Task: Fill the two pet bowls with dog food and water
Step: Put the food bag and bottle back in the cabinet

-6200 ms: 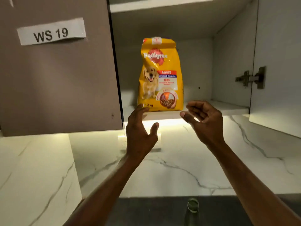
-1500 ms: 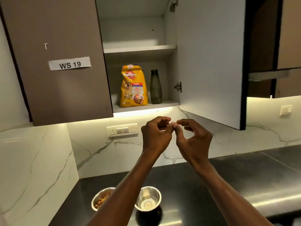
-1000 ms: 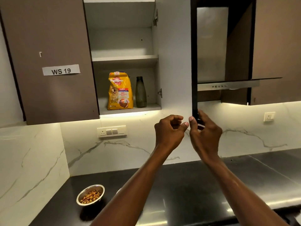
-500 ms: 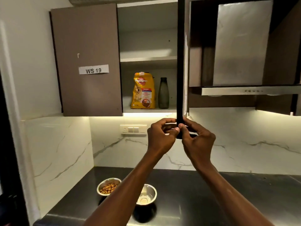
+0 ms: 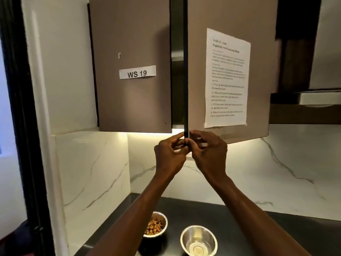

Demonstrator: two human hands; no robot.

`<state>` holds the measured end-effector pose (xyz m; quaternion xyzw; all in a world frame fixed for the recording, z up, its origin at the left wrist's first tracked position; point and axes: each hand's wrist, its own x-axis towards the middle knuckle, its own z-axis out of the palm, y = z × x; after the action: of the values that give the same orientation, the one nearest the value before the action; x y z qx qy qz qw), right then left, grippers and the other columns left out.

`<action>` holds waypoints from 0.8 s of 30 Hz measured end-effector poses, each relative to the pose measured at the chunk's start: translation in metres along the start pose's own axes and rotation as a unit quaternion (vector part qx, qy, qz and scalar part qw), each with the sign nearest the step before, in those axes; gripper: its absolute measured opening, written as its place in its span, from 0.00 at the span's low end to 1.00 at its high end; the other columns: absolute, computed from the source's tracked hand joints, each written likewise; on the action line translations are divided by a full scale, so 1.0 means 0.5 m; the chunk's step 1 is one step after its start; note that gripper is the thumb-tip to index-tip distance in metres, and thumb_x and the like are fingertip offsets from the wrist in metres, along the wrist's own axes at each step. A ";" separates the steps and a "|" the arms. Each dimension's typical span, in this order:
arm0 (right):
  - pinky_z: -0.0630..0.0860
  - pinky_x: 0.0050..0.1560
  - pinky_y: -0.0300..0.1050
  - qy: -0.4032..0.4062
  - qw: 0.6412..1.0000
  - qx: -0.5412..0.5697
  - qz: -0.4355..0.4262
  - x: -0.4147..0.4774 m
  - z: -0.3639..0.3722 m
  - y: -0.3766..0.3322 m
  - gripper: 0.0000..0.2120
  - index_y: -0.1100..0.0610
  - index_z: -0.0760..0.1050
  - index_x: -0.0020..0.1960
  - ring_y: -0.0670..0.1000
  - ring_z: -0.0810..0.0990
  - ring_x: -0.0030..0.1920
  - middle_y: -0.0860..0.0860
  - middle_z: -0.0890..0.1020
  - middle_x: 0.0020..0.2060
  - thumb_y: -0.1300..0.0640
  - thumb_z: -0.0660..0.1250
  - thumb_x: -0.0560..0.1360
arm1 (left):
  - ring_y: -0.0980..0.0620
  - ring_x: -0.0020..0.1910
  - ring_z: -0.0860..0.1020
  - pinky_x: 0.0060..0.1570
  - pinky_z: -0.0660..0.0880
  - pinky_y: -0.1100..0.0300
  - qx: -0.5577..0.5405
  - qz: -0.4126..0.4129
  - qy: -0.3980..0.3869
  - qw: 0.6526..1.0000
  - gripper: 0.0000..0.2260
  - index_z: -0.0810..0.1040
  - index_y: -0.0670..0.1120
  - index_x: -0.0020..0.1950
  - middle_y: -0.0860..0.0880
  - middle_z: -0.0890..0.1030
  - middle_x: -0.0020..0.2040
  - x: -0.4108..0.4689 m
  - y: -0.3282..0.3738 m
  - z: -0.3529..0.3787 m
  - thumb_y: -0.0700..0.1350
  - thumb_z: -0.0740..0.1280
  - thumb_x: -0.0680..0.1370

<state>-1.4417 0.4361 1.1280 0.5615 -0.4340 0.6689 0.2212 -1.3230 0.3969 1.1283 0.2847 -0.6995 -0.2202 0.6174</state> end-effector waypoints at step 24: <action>0.82 0.41 0.51 0.009 0.994 -0.108 0.016 0.108 0.355 0.267 0.05 0.52 0.84 0.45 0.46 0.82 0.38 0.46 0.85 0.38 0.59 0.78 0.71 | 0.57 0.38 0.84 0.40 0.72 0.82 0.044 0.067 -0.012 0.997 0.11 0.89 0.45 0.52 0.50 0.89 0.43 0.329 -0.345 0.065 0.35 0.80 0.71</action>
<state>-1.4618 0.2086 1.1331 0.5212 -0.5109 0.6265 0.2736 -1.3455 0.1576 1.1315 0.2613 -0.7333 -0.1506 0.6094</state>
